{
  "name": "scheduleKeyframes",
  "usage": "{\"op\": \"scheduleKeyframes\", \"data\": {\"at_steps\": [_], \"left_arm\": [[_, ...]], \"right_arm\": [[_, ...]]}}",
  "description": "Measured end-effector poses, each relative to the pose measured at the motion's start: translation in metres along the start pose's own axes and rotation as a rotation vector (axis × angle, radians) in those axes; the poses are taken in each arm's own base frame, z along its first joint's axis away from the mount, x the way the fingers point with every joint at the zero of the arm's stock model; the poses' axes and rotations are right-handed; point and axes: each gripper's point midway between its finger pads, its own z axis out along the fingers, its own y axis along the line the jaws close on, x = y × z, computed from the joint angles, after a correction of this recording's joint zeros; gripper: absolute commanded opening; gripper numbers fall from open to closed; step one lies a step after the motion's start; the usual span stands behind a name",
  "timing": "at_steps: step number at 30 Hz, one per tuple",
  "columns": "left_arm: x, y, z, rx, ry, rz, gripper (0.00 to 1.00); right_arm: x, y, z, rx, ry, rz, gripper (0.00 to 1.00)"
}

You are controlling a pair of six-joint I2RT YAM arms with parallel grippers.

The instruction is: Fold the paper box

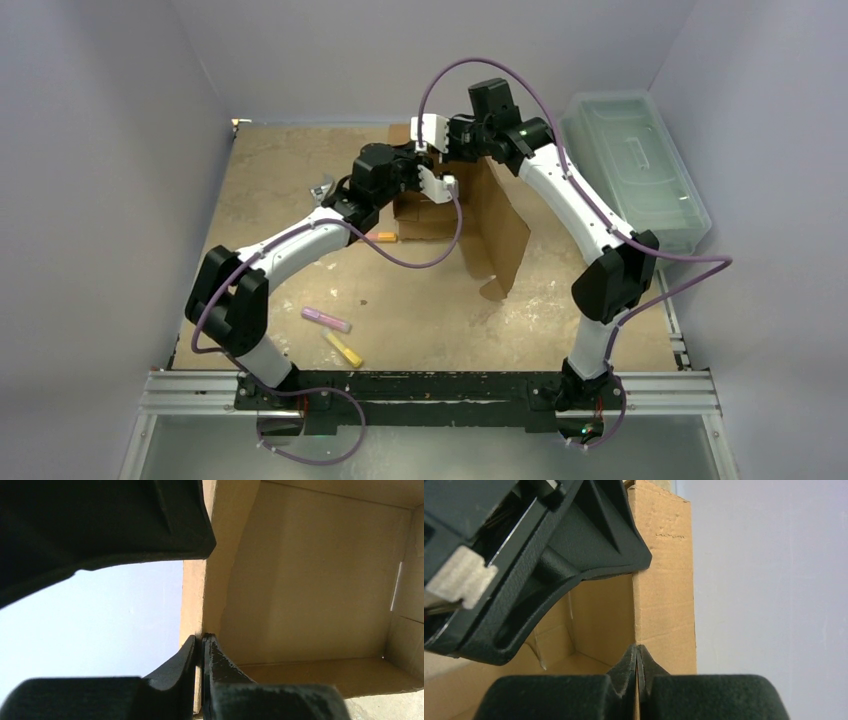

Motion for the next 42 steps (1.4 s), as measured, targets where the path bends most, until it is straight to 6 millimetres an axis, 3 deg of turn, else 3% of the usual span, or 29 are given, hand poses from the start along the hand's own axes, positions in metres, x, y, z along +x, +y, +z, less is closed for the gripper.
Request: {"op": "scheduleKeyframes", "data": {"at_steps": [2,8,10,13,16,18,30,31,34,42], "left_arm": [[0.002,0.001,0.001,-0.007,0.015,0.006,0.0],[0.003,0.003,0.001,-0.015,0.03,-0.003,0.0],[0.003,0.003,0.001,-0.01,0.032,-0.011,0.0],[-0.002,0.0,0.002,0.002,0.023,-0.012,0.0],[-0.003,0.0,0.002,0.005,0.02,-0.024,0.0],[-0.003,0.002,0.002,0.003,0.022,-0.032,0.0],[-0.005,0.004,0.002,0.01,0.012,-0.089,0.0],[-0.005,0.006,0.002,0.002,0.01,-0.094,0.02],[-0.005,0.013,0.002,-0.017,0.007,-0.112,0.22],[-0.008,0.01,0.002,-0.009,-0.006,-0.153,0.46]], "right_arm": [[-0.001,-0.001,0.001,0.004,-0.005,0.008,0.1],[0.0,0.004,0.004,0.01,-0.021,0.048,0.69],[0.002,0.007,0.003,0.016,-0.02,0.058,0.79],[0.01,-0.002,-0.006,0.076,-0.013,0.061,0.83],[0.015,-0.012,-0.016,0.132,0.002,0.056,0.8],[0.015,-0.019,-0.019,0.161,0.008,0.048,0.73],[0.034,-0.024,0.001,0.178,0.079,-0.005,0.03],[0.032,-0.027,0.0,0.186,0.075,-0.013,0.0],[0.026,-0.033,-0.003,0.205,0.062,-0.025,0.0],[0.028,-0.023,-0.001,0.162,0.063,-0.007,0.0]]}}
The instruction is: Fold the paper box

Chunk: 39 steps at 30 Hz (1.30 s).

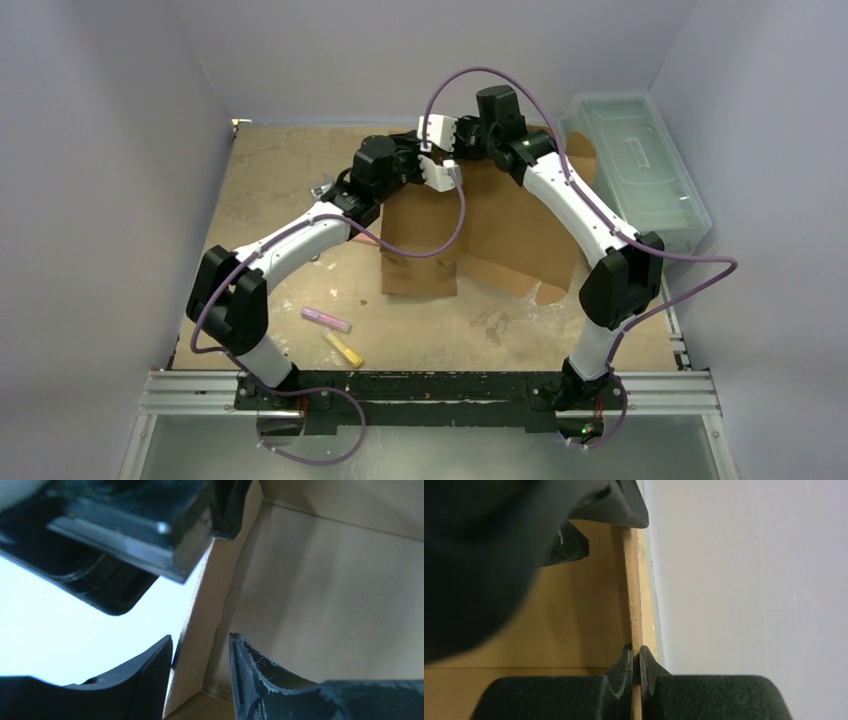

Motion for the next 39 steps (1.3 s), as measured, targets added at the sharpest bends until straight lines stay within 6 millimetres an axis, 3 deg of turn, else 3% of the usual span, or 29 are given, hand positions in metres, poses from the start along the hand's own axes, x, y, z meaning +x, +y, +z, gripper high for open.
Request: {"op": "scheduleKeyframes", "data": {"at_steps": [6,9,12,17,20,26,29,33,35,39], "left_arm": [[-0.002,-0.003,0.0,0.011,-0.012,-0.017,0.44],[-0.002,-0.007,0.001,0.027,-0.016,-0.02,0.3],[-0.003,-0.009,0.0,0.044,-0.014,-0.026,0.02],[-0.001,-0.014,-0.001,0.078,-0.004,-0.028,0.0],[-0.002,-0.015,-0.001,0.09,-0.003,-0.029,0.0],[0.005,-0.025,-0.004,0.126,0.029,-0.06,0.0],[0.015,-0.033,-0.008,0.152,0.069,-0.131,0.0],[0.016,-0.039,-0.01,0.174,0.078,-0.249,0.0],[0.027,-0.041,-0.013,0.171,0.118,-0.328,0.0],[0.059,-0.048,-0.025,0.154,0.233,-0.466,0.0]], "right_arm": [[-0.003,0.004,0.0,-0.017,-0.017,0.012,0.0],[-0.003,0.006,0.0,-0.027,-0.019,0.014,0.0],[-0.001,0.012,0.0,-0.052,-0.014,0.016,0.0],[0.0,0.016,0.0,-0.072,-0.017,0.014,0.01],[0.0,0.017,0.0,-0.074,-0.017,0.017,0.11],[0.0,0.016,-0.002,-0.071,-0.026,0.081,0.6],[0.003,0.01,-0.007,-0.059,-0.04,0.135,0.78],[0.012,-0.001,-0.023,-0.033,-0.053,0.212,0.88],[0.009,0.002,-0.039,-0.044,-0.084,0.248,0.9],[-0.024,0.014,-0.085,-0.069,-0.219,0.31,0.9]]}}
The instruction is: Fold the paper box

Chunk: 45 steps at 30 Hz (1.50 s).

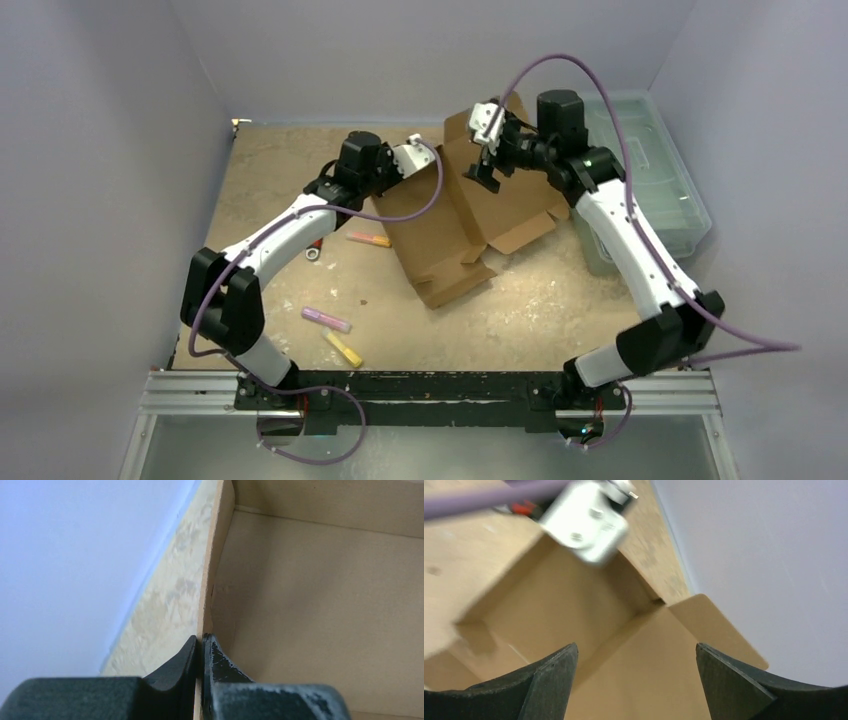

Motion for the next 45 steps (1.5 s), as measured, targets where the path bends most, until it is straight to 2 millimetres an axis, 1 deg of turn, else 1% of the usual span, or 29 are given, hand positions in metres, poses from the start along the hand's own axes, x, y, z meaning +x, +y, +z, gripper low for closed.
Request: {"op": "scheduleKeyframes", "data": {"at_steps": [1,3,5,6,7,8,10,13,16,18,21,24,25,26,29,32,36,37,41,45], "left_arm": [[0.007,0.002,-0.002,-0.006,0.018,-0.022,0.0],[0.02,-0.002,-0.007,-0.015,0.055,-0.079,0.0],[0.034,-0.011,-0.013,-0.016,0.093,-0.132,0.0],[0.04,-0.016,-0.017,-0.018,0.112,-0.158,0.0],[0.046,-0.02,-0.019,-0.019,0.128,-0.183,0.0],[0.052,-0.025,-0.023,-0.019,0.147,-0.218,0.0],[0.06,-0.033,-0.027,-0.022,0.181,-0.295,0.0],[0.065,-0.04,-0.029,-0.036,0.208,-0.422,0.0],[0.069,-0.048,-0.031,-0.051,0.238,-0.566,0.0],[0.072,-0.054,-0.032,-0.062,0.253,-0.657,0.0],[0.079,-0.067,-0.041,-0.082,0.274,-0.79,0.0],[0.086,-0.082,-0.059,-0.103,0.289,-0.915,0.0],[0.085,-0.087,-0.064,-0.109,0.286,-0.943,0.0],[0.084,-0.095,-0.071,-0.114,0.282,-0.978,0.0],[0.077,-0.121,-0.085,-0.098,0.28,-1.038,0.0],[0.074,-0.147,-0.091,-0.087,0.295,-1.071,0.0],[0.085,-0.178,-0.097,-0.101,0.348,-1.071,0.0],[0.088,-0.183,-0.099,-0.108,0.36,-1.068,0.0],[0.102,-0.197,-0.1,-0.166,0.397,-1.051,0.0],[0.107,-0.204,-0.096,-0.208,0.412,-1.025,0.0]], "right_arm": [[-0.01,0.009,-0.008,-0.014,-0.039,0.014,0.9],[-0.023,0.029,-0.02,-0.057,-0.106,0.041,0.91],[-0.025,0.053,-0.025,-0.118,-0.155,0.087,0.91],[-0.022,0.065,-0.026,-0.151,-0.168,0.116,0.91],[-0.017,0.074,-0.025,-0.177,-0.172,0.14,0.91],[-0.008,0.084,-0.023,-0.208,-0.171,0.178,0.91],[0.015,0.101,-0.018,-0.253,-0.155,0.264,0.91],[0.056,0.12,-0.014,-0.284,-0.124,0.413,0.91],[0.083,0.131,-0.014,-0.29,-0.107,0.549,0.9],[0.09,0.131,-0.015,-0.289,-0.114,0.617,0.89],[0.087,0.126,-0.014,-0.287,-0.142,0.642,0.87],[0.083,0.125,-0.013,-0.301,-0.166,0.645,0.86],[0.082,0.125,-0.013,-0.302,-0.168,0.643,0.86],[0.081,0.126,-0.013,-0.307,-0.17,0.643,0.86],[0.079,0.131,-0.011,-0.323,-0.171,0.619,0.86],[0.074,0.145,-0.007,-0.364,-0.17,0.57,0.85],[0.07,0.167,0.001,-0.429,-0.157,0.503,0.85],[0.072,0.17,0.002,-0.438,-0.149,0.492,0.85],[0.076,0.196,0.012,-0.513,-0.116,0.424,0.84],[0.078,0.218,0.016,-0.575,-0.107,0.338,0.85]]}}
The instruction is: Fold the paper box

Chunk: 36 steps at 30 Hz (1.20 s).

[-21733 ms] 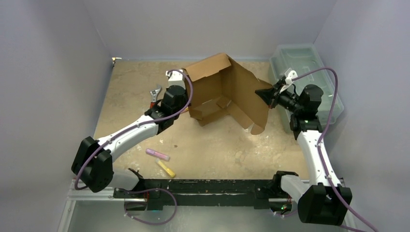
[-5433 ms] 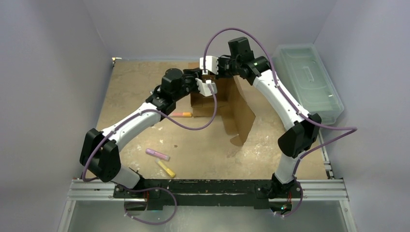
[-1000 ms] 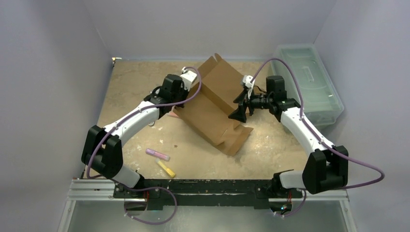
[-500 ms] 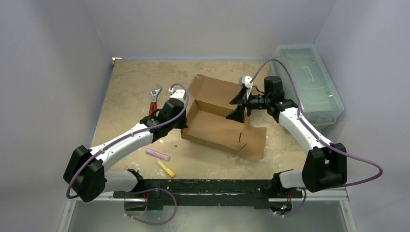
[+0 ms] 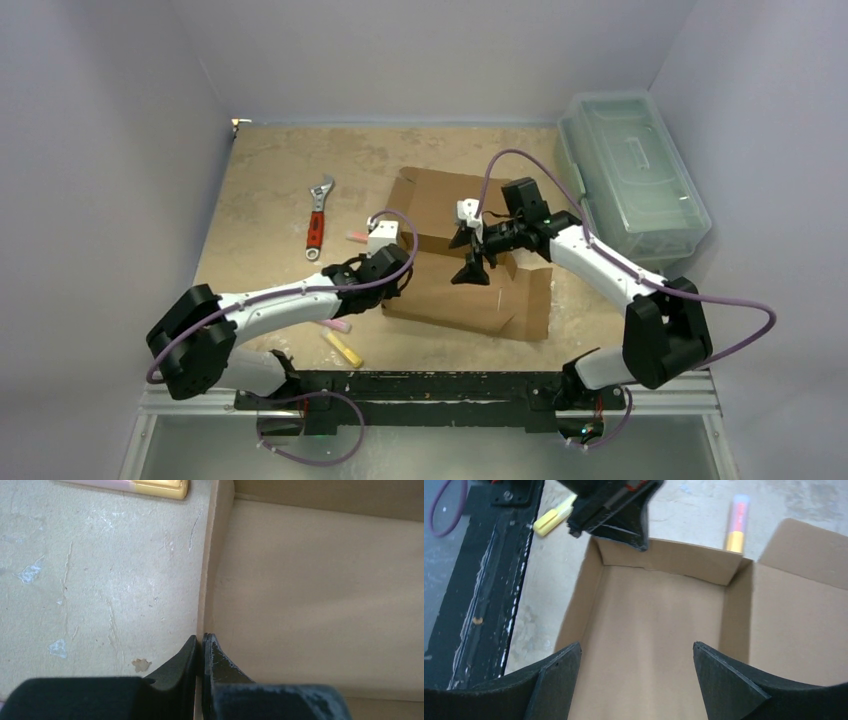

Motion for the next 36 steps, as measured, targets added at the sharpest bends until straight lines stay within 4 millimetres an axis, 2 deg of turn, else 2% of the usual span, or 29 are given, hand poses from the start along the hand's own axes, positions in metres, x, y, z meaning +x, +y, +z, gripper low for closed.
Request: {"op": "scheduleKeyframes", "data": {"at_steps": [3,7,15,21,27,36], "left_arm": [[0.006,0.0,0.005,-0.034,-0.004,0.016,0.0],[0.004,-0.002,0.007,-0.042,-0.024,0.003,0.0],[0.003,-0.007,0.008,-0.036,-0.04,-0.009,0.0],[0.003,-0.01,0.008,-0.028,-0.046,-0.038,0.0],[0.005,-0.008,0.004,-0.01,-0.06,-0.085,0.0],[0.006,-0.006,0.002,0.0,-0.07,-0.126,0.0]], "right_arm": [[0.008,0.012,0.008,-0.046,0.024,-0.062,0.86],[0.016,0.024,0.013,-0.097,0.047,-0.147,0.91],[0.043,0.039,0.011,-0.162,0.114,-0.334,0.95],[0.044,0.043,0.013,-0.155,0.154,-0.407,0.95],[0.053,0.059,0.03,-0.18,0.216,-0.471,0.91],[0.047,0.057,0.046,-0.138,0.241,-0.524,0.86]]}}
